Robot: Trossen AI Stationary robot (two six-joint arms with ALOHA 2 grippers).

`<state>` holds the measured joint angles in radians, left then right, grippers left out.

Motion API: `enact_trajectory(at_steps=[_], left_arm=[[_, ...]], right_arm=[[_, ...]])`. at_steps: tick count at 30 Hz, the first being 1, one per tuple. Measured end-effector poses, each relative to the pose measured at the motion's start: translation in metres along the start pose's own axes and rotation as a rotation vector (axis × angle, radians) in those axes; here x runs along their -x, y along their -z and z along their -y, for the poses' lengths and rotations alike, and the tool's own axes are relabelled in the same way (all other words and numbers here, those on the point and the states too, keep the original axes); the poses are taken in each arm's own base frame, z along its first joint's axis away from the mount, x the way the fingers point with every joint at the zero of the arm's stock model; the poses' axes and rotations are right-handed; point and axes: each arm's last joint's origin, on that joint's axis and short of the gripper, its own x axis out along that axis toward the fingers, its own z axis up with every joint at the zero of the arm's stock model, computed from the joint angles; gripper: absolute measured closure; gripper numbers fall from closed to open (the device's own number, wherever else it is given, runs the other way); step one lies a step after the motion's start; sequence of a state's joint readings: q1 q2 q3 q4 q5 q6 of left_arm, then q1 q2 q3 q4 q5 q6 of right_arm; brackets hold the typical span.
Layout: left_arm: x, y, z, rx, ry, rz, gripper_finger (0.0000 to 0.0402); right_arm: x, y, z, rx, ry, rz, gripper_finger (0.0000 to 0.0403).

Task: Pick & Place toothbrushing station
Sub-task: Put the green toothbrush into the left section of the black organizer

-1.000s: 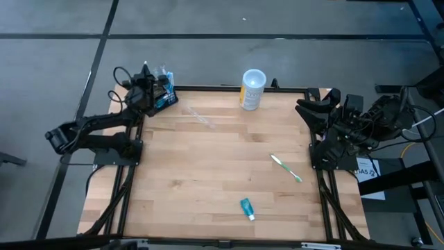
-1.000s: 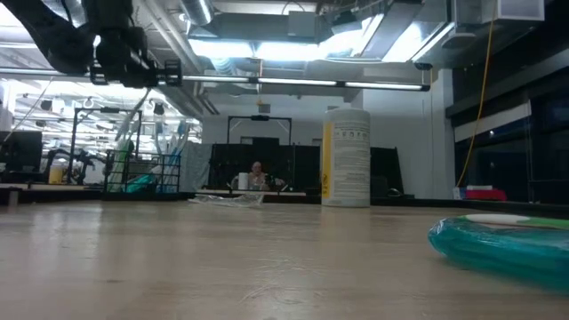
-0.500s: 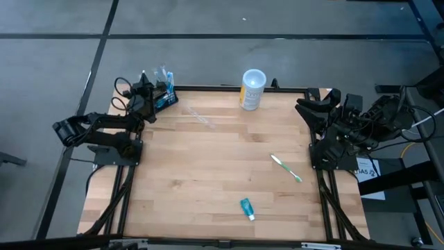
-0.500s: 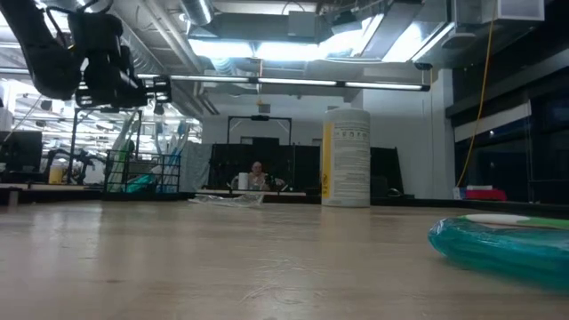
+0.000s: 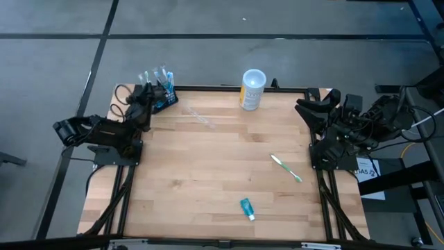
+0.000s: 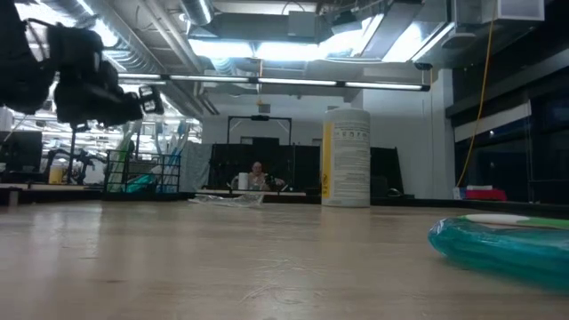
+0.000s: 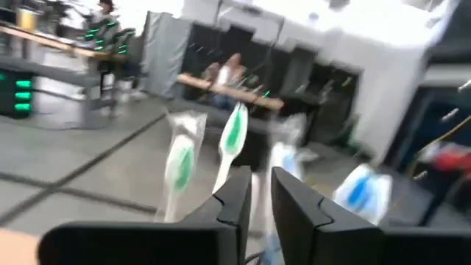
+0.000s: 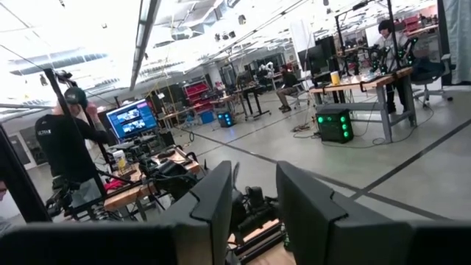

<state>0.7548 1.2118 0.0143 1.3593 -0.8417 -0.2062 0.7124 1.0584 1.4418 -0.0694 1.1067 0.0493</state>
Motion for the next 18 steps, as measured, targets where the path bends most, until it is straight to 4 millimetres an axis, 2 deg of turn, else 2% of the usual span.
enact_trajectory(at_steps=[5, 10, 14, 18], left_arm=[[0.01, -0.02, 0.011, 0.148, 0.23, 0.115, 0.0317], [0.024, -0.038, 0.03, 0.231, 0.437, 0.156, 0.0295], [0.035, -0.055, 0.062, 0.228, 0.615, 0.15, 0.0294], [0.043, -0.067, 0.109, 0.074, 0.751, 0.019, 0.0301]], right_arm=[[0.0, 0.002, -0.001, -0.004, -0.008, -0.01, 0.0293], [-0.002, 0.005, -0.004, 0.006, -0.016, -0.016, 0.0293], [-0.002, 0.006, -0.004, 0.022, -0.015, -0.023, 0.0293], [-0.001, 0.006, -0.003, 0.03, -0.014, -0.026, 0.0293]])
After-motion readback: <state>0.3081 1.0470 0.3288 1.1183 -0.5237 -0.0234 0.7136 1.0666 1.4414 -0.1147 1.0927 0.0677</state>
